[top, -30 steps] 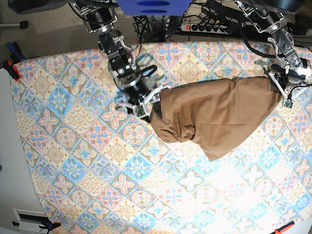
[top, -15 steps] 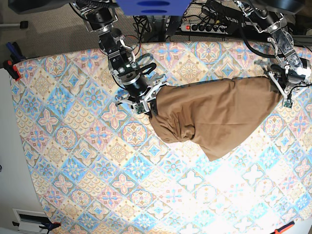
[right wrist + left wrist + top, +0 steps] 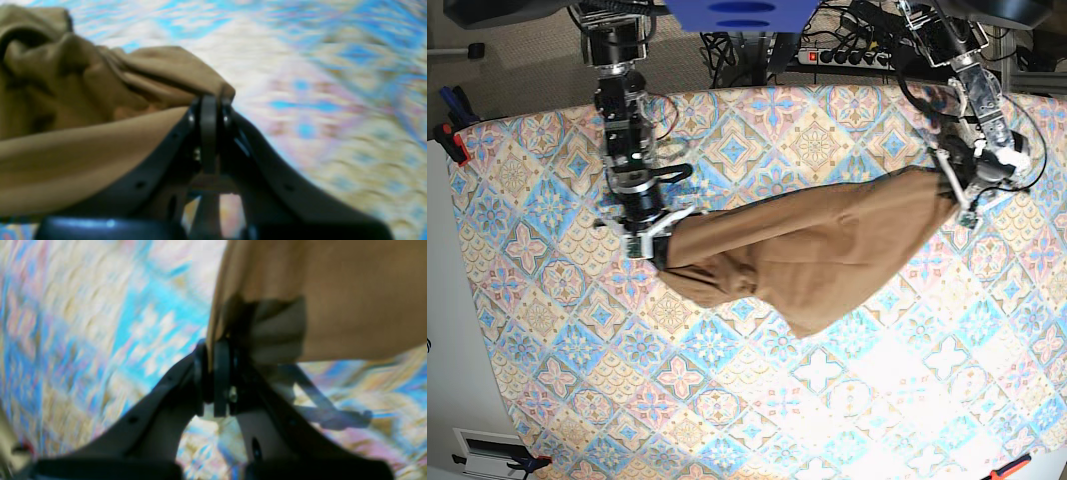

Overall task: Layout the t-shirt on the table in an organized manner, then fold the t-shirt properly
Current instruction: 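Pull the grippers apart to stretch the shirt between them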

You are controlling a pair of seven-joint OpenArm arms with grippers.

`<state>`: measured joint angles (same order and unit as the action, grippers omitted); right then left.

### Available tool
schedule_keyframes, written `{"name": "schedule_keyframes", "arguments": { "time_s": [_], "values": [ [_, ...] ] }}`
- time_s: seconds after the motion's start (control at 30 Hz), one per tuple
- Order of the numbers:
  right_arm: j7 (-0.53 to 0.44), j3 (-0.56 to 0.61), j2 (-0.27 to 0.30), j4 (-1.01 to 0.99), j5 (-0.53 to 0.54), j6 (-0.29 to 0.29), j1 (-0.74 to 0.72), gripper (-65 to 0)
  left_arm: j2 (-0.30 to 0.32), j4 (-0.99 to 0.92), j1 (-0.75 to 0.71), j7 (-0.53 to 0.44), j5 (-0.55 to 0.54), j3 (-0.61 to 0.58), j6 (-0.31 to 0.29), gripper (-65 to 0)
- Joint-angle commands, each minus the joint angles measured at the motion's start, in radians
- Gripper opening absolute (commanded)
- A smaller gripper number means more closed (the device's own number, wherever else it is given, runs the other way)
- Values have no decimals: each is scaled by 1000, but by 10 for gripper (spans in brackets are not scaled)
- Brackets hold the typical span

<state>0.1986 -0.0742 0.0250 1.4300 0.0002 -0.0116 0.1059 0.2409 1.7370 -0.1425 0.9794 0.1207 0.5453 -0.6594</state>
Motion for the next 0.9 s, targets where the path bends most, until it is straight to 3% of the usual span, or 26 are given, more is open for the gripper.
{"name": "schedule_keyframes", "arguments": {
  "time_s": [0.0,0.17,0.37,0.53,0.87],
  "values": [
    [-32,-32,0,38,5,3,-16,-650,11,21,19,-4,7,-21,5,-650],
    [-32,-171,-1,113,5,3,-67,-650,-12,21,96,5,7,-167,5,-650],
    [-32,-218,0,160,2,3,-156,-650,-67,30,275,34,7,-302,8,-650],
    [-32,-215,36,202,1,3,-179,-650,-151,82,447,89,7,-313,8,-650],
    [-34,-224,68,209,1,8,-308,-650,-163,93,749,82,6,-307,14,-650]
  ]
}}
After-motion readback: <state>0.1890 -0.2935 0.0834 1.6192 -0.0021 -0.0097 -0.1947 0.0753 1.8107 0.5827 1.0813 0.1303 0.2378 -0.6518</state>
